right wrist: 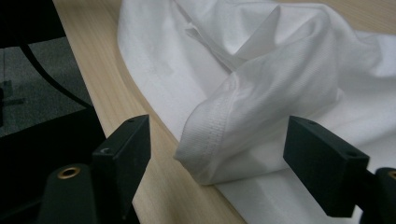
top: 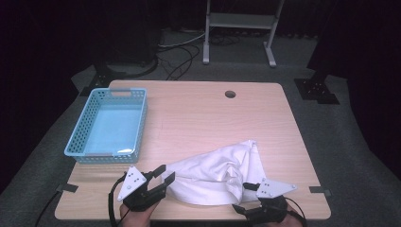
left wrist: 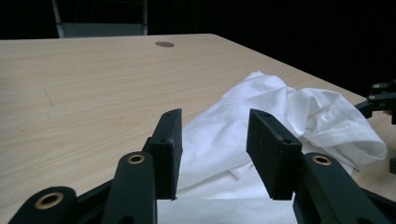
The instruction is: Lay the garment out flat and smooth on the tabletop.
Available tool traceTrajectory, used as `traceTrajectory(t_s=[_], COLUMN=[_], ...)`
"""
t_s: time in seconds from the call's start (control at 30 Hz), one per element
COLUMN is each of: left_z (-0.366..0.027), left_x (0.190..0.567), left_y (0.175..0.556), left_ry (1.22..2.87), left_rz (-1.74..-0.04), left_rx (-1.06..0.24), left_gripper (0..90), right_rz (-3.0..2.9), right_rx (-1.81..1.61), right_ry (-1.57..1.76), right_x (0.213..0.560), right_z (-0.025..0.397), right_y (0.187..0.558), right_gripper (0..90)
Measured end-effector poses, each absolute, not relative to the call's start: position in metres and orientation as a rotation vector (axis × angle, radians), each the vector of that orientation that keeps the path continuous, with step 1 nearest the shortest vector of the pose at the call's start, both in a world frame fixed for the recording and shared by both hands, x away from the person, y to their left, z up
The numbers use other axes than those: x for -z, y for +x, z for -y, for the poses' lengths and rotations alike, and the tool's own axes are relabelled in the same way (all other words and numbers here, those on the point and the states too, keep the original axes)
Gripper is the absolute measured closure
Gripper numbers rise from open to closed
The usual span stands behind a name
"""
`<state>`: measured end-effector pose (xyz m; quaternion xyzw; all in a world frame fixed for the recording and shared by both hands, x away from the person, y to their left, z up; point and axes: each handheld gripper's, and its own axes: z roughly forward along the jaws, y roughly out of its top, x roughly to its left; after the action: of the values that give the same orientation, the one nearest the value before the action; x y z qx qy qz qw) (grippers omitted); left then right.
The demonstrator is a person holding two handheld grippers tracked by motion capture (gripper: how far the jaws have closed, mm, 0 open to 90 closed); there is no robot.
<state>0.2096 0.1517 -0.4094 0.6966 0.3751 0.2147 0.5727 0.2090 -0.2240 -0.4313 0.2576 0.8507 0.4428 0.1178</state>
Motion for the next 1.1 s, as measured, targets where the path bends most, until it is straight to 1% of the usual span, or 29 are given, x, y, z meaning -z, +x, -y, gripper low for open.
traceTrajectory(t_s=[0.13,0.23,0.4,0.5,0.67,0.9,1.1], left_z=[-0.152,-0.151,-0.151,-0.152,-0.152,-0.156,-0.157], left_x=[0.408,0.407,0.406,0.405,0.406,0.406,0.405], left_y=[0.208,0.207,0.206,0.206,0.206,0.206,0.206], left_ry=[1.624,1.624,1.619,1.614,1.615,1.606,1.596], left_rz=[-0.870,-0.862,-0.851,-0.852,-0.849,-0.857,-0.858], left_rx=[-0.499,-0.493,-0.492,-0.486,-0.479,-0.479,-0.481], left_gripper=[54.5,54.1,53.3,52.8,52.4,51.5,51.4], right_rz=[-2.490,-2.482,-2.472,-2.472,-2.457,-2.396,-2.345], right_rx=[-1.267,-1.239,-1.213,-1.204,-1.196,-1.220,-1.234], right_ry=[0.752,0.745,0.754,0.753,0.734,0.712,0.684], right_x=[0.434,0.435,0.431,0.428,0.418,0.390,0.369], right_z=[0.219,0.215,0.209,0.206,0.201,0.195,0.184], right_y=[0.209,0.209,0.212,0.213,0.216,0.229,0.249], right_gripper=[33.0,43.9,64.8,72.6,77.6,79.4,80.1])
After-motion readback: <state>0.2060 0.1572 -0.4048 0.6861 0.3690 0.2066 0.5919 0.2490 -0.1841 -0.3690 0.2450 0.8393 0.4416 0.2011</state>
